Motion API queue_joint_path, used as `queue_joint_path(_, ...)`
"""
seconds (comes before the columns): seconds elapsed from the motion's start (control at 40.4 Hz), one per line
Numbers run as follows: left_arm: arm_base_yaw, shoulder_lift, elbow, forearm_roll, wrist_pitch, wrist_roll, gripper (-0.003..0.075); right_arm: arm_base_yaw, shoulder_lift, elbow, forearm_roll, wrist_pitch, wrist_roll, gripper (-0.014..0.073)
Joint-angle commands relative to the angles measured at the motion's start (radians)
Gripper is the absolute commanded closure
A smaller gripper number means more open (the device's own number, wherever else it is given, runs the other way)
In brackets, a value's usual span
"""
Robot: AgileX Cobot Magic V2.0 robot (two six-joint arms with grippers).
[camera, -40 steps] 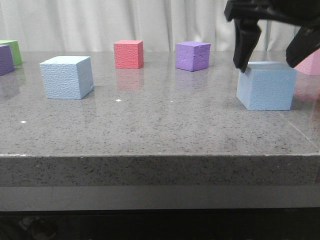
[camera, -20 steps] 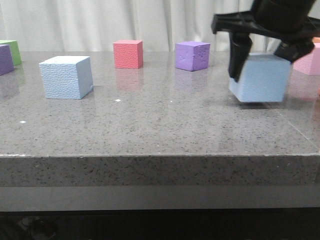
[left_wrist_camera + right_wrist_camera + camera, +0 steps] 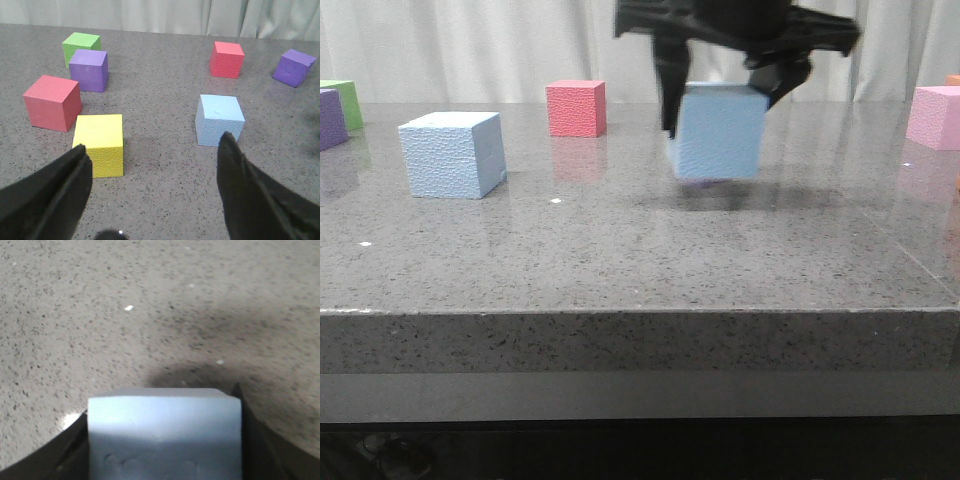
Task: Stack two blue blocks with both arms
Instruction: 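Lift the light-blue cube and carry it toward the table center, then open the right gripper and raise it off the placed cube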
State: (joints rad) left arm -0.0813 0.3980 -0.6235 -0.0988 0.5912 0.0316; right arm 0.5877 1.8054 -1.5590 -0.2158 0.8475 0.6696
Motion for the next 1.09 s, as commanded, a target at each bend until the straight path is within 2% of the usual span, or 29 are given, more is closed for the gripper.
queue_joint_path(0.0,0.0,0.016,-0.029,-0.013,-0.08,-0.012,0.0206,0.029,0.004,-0.081,-0.095,-0.02,0.078,0.0143)
queue_joint_path(0.198,0.0,0.016,-0.029,-0.013,-0.082,-0.012,0.0206,0.053,0.093,-0.168,-0.118,-0.011,0.119,0.0124)
queue_joint_path(0.445,0.0,0.016,-0.029,-0.013,-0.08,-0.012,0.0206,0.055,0.106,-0.189,-0.087,-0.024,0.12,-0.0054)
queue_joint_path(0.717,0.0,0.016,-0.029,-0.013,-0.08,-0.012,0.0206,0.055,0.036,-0.189,-0.082,0.021,0.11,-0.0052)
queue_joint_path(0.865,0.0,0.016,-0.029,-0.013,-0.08,-0.012,0.0206,0.054,-0.046,-0.185,-0.1,0.114,-0.004,-0.0052)
queue_joint_path(0.989,0.0,0.016,-0.029,-0.013,-0.08,-0.012,0.0206,0.052,-0.125,-0.183,-0.09,0.196,-0.175,-0.0052)
queue_joint_path(1.063,0.0,0.016,-0.029,-0.013,-0.08,-0.012,0.0206,0.048,-0.187,-0.167,-0.041,0.21,-0.302,-0.0052)
